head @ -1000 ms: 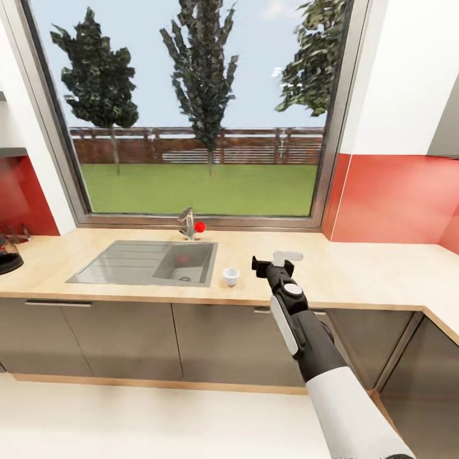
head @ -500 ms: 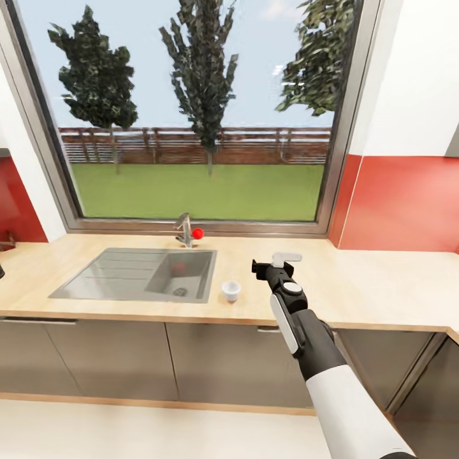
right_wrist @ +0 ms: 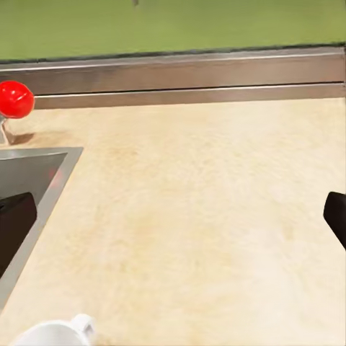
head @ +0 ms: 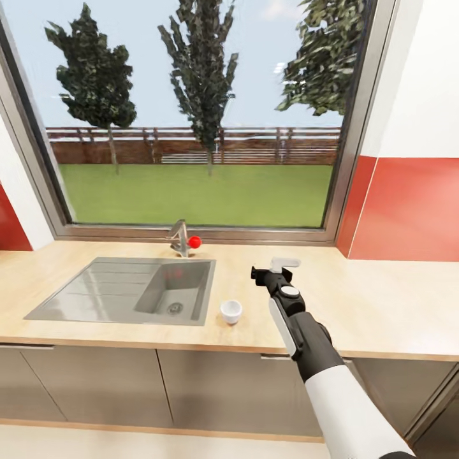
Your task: Set up a coffee station on the kitchen countertop: keep the coffee maker on the countertop, move the bottle of coffee from the kitchen shelf to the counter next to the coffee maker, place a paper coffee filter on top of the coffee maker, put the saucer next to the coffee maker with the coffee cup on the saucer, and place the electric kettle next to the coffee maker.
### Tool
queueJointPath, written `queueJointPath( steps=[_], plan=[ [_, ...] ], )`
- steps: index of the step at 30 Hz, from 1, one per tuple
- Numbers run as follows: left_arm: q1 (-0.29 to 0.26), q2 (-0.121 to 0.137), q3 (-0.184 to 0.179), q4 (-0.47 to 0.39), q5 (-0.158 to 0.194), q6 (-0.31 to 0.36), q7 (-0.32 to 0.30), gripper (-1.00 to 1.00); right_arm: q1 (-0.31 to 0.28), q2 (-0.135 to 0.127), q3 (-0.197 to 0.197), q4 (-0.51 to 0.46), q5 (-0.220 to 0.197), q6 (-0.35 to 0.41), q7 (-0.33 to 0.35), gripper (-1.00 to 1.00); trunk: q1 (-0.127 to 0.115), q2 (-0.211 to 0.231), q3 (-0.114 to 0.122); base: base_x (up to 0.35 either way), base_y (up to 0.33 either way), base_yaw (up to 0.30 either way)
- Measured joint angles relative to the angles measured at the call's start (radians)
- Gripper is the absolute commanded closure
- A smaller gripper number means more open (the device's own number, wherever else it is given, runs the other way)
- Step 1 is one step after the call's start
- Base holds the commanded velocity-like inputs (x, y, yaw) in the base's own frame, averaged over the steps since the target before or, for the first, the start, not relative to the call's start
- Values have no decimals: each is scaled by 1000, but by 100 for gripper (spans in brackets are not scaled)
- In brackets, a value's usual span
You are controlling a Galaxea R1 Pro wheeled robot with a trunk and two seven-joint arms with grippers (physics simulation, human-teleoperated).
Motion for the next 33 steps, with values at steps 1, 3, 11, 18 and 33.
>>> queueJointPath(
  steps=[1, 3, 11, 18, 33],
  plan=[
    [0, 0, 0, 0, 0, 1, 0, -100, 0, 0, 0, 9, 0, 0, 0, -100, 0, 0, 0, 283, 0, 0],
    [2, 1, 0, 1, 0, 3, 0, -100, 0, 0, 1, 48, 0, 3, 0, -100, 0, 0, 0, 241, 0, 0],
    [0, 1, 0, 1, 0, 8, 0, -100, 0, 0, 3, 121, 0, 69, 0, -100, 0, 0, 0, 72, 0, 0],
    [1, 2, -1, 1, -2, 10, -2, -100, 0, 0, 4, 126, 0, 200, 0, -100, 1, 0, 0, 4, 0, 0],
    [1, 2, -1, 1, -3, 11, -3, -100, 0, 0, 5, 128, -1, 285, 0, -100, 1, 0, 0, 0, 5, 0]
  ],
)
